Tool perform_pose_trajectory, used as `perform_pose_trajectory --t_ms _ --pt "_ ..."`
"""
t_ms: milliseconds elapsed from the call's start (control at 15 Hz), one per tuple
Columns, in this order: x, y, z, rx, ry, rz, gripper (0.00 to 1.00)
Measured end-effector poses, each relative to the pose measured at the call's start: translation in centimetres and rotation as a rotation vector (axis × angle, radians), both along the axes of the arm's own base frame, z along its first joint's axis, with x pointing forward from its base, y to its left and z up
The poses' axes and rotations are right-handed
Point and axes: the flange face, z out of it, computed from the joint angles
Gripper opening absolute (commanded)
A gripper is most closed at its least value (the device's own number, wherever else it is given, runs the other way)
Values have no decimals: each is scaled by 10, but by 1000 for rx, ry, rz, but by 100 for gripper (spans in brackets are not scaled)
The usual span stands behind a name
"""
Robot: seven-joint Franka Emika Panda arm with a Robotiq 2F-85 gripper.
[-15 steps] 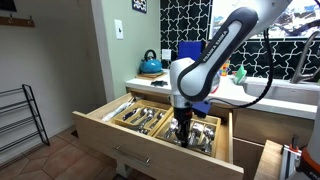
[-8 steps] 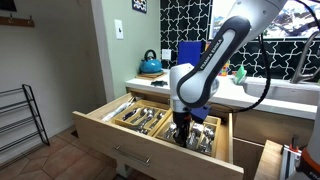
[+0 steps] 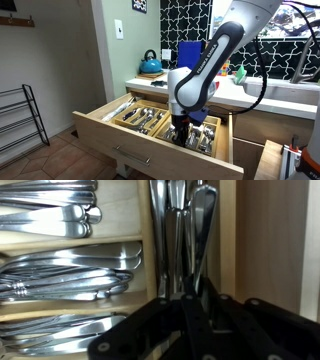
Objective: Pick up the silver knife and put it in the bottom compartment of the right open drawer
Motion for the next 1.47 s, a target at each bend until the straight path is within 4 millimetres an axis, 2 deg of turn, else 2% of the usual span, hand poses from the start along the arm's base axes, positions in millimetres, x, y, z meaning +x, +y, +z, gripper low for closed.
perform_pose_trajectory --t_ms 67,133,267,400,600,667,733,867,1067,1200,1467 --pt "1 0 -1 -1 0 2 36" --pt "2 1 -1 -1 0 4 38" --pt "3 1 -1 -5 -2 12 54" --pt "5 2 0 -10 -9 20 62" --pt "8 3 6 -16 -26 29 71" --pt "9 3 10 -17 -36 31 78" --pt "10 4 15 -17 -47 32 93" --pt "13 1 29 -14 -76 26 100" --pt "16 -15 57 -13 -130 -5 100" --pt "15 -36 79 -18 -165 -41 100" --pt "10 -93 125 -48 -215 -104 100"
